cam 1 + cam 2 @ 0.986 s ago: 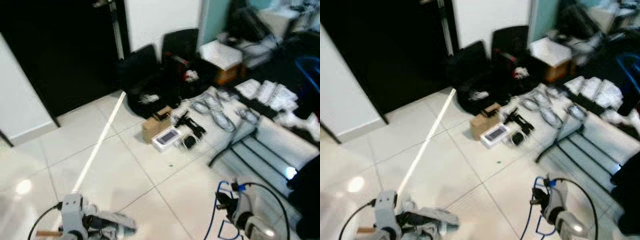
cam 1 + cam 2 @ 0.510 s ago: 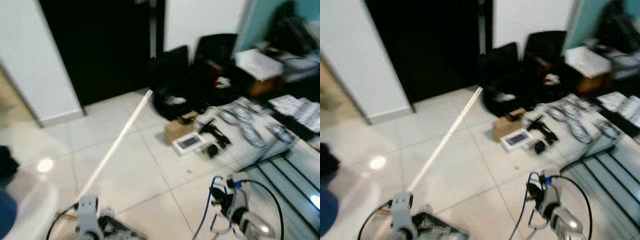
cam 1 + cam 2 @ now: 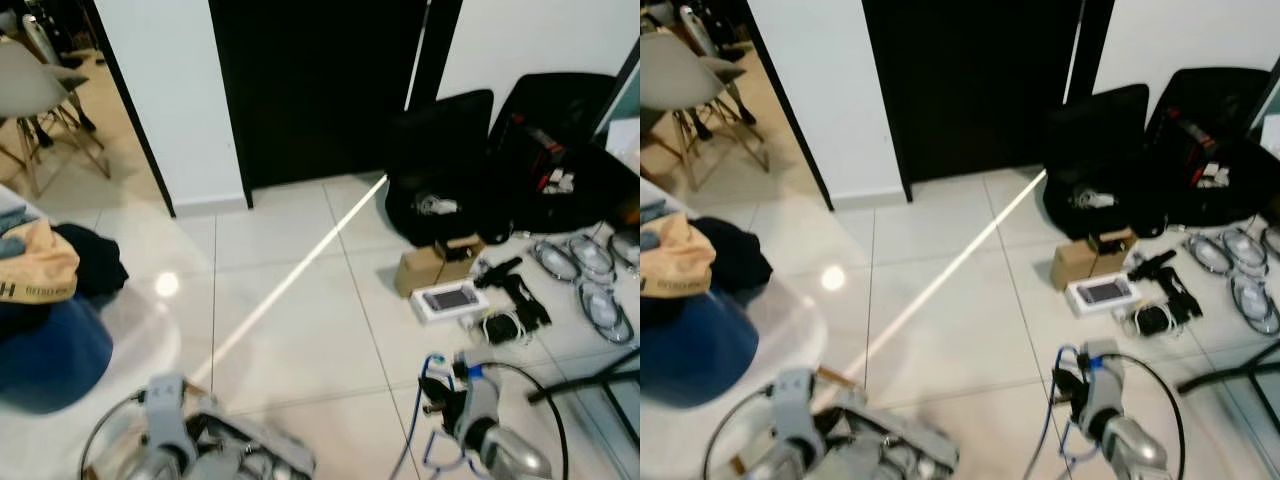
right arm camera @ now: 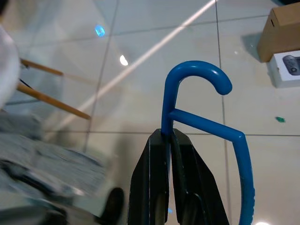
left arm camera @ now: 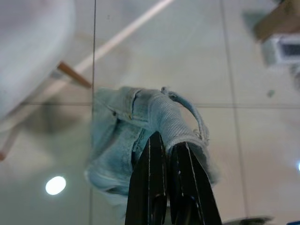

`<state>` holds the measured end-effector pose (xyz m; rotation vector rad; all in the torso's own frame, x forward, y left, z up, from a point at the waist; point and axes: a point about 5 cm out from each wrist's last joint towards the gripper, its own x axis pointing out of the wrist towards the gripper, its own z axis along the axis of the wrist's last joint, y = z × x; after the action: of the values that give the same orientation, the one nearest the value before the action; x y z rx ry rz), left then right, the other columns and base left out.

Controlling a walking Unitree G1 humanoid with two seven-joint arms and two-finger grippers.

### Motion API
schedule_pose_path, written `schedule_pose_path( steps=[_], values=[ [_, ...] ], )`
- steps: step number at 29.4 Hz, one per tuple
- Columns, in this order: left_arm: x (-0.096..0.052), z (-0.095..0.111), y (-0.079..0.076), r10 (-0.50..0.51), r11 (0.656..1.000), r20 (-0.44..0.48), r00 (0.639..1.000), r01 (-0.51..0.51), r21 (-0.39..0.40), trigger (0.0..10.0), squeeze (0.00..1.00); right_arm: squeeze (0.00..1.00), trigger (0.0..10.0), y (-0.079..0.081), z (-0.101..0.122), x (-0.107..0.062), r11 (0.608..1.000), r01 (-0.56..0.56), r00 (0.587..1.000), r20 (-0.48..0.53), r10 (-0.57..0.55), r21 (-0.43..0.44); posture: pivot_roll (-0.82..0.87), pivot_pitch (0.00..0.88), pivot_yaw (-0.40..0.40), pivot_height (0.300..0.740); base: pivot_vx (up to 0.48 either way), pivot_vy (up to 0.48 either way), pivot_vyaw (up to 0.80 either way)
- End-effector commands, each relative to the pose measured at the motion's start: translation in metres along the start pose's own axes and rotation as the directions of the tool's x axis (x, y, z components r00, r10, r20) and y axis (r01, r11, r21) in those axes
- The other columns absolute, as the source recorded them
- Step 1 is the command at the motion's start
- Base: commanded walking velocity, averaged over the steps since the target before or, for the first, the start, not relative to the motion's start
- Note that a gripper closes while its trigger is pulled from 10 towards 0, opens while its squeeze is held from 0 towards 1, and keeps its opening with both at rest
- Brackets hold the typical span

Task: Hang hanger

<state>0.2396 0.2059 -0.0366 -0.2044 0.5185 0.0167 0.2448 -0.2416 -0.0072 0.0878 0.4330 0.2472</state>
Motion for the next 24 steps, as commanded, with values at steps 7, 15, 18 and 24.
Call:
schedule_pose_path(
  steps=[7,15,18,24],
  values=[
    [-0.014,-0.020,0.016,0.038,0.999,-0.057,0.998,-0.039,-0.019,10.0,0.00,0.00,10.0,0.006,0.000,0.003,1.000,-0.021,1.000,0.016,0.020,0.005,0.01,0.145,-0.005,0.740,0.000,0.000,0.77],
    [-0.022,-0.015,0.030,0.055,0.998,0.028,0.998,-0.055,0.022,10.0,0.00,0.00,10.0,-0.006,0.058,0.006,0.995,-0.061,0.977,0.197,0.077,-0.084,0.00,0.150,-0.004,0.740,0.000,0.000,0.77],
    [-0.021,0.002,0.037,0.054,0.997,0.115,0.992,-0.059,0.046,10.0,0.00,0.00,10.0,0.000,0.084,0.006,0.990,-0.086,0.953,0.279,0.114,-0.110,0.00,0.153,-0.004,0.740,0.000,0.000,0.77],
    [-0.018,0.075,0.033,-0.066,0.990,0.420,0.905,0.006,0.141,10.0,0.00,0.00,10.0,0.040,0.120,0.000,0.989,-0.147,0.879,0.456,0.141,-0.022,0.02,0.156,-0.009,0.740,0.000,0.000,0.77]
  ],
)
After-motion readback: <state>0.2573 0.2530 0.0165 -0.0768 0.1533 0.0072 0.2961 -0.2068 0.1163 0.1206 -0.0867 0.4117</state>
